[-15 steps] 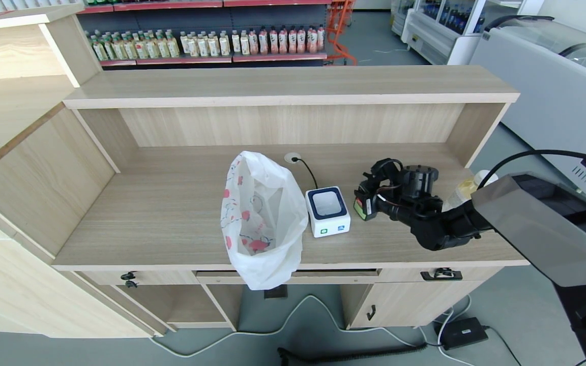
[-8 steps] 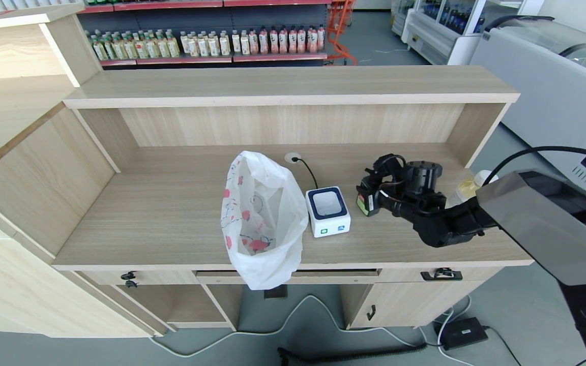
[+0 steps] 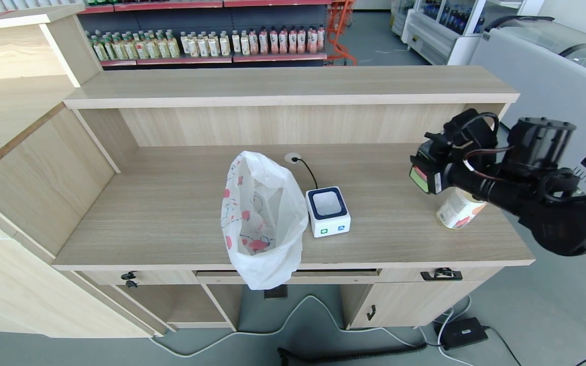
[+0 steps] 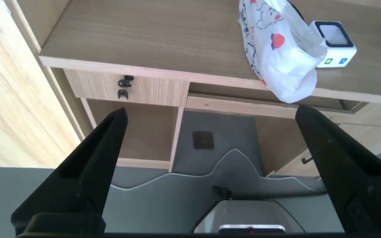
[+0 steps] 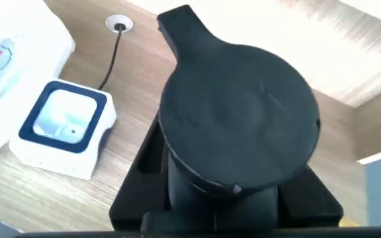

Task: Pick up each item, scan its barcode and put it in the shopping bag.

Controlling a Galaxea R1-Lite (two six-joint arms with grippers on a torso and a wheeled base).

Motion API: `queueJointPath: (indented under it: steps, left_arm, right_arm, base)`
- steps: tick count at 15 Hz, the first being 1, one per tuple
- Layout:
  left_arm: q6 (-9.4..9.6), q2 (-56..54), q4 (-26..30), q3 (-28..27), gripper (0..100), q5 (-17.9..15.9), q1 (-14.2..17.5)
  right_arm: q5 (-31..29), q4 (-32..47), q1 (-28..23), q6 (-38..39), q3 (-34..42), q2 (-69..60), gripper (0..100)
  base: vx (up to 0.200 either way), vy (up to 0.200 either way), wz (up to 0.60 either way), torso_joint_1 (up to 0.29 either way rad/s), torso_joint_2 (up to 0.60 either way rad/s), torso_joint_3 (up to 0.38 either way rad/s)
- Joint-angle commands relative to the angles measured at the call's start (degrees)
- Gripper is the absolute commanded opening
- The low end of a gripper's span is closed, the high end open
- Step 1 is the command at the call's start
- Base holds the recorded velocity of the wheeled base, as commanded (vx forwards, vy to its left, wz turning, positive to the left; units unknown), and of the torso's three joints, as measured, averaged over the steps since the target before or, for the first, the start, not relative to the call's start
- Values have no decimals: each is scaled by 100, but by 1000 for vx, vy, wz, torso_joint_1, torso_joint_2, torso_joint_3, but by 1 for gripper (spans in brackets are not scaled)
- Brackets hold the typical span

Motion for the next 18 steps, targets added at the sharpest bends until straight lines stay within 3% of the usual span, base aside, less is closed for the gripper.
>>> queueJointPath:
  steps: [1, 3, 5, 7, 8, 11, 13, 15, 18]
  left_arm:
    - [-2, -2, 4, 1, 100, 0, 0]
    - [-2, -2, 4, 1, 100, 0, 0]
    - [-2, -2, 4, 1, 100, 0, 0]
    - [-2, -2, 4, 1, 100, 0, 0]
    - [-2, -2, 4, 1, 100, 0, 0]
    - [-2, -2, 4, 1, 100, 0, 0]
    - [-2, -2, -5, 1, 100, 0, 0]
    - [-2, -2, 4, 1, 100, 0, 0]
    - [-2, -2, 4, 1, 100, 9, 0]
  right_arm:
    - [510, -976, -452, -2161, 1809, -2011, 0]
    - [2303, -993, -426, -3400, 1765, -2134, 0]
    - [3955, -79, -382, -5580, 1730, -2327, 0]
    - [4623, 659, -276, -7505, 1703, -2556, 0]
    - [5141, 1371, -21, -8911, 1712, -2767, 0]
    - [5414, 3164, 251, -11785, 1694, -3092, 0]
    - [5730, 3647, 568, -13024, 1651, -3180, 0]
    - [5783, 3638, 1007, -13543, 1642, -3347, 0]
    - [5783, 3348, 1156, -13648, 1545, -3391, 0]
  base:
    - [0, 0, 0, 0, 0, 0]
    - [0, 0, 0, 0, 0, 0]
    - [0, 0, 0, 0, 0, 0]
    - [0, 0, 0, 0, 0, 0]
    - [0, 0, 0, 0, 0, 0]
    - [0, 0, 0, 0, 0, 0]
    - [0, 0, 0, 0, 0, 0]
    - [0, 0, 0, 0, 0, 0]
    - [0, 0, 0, 0, 0, 0]
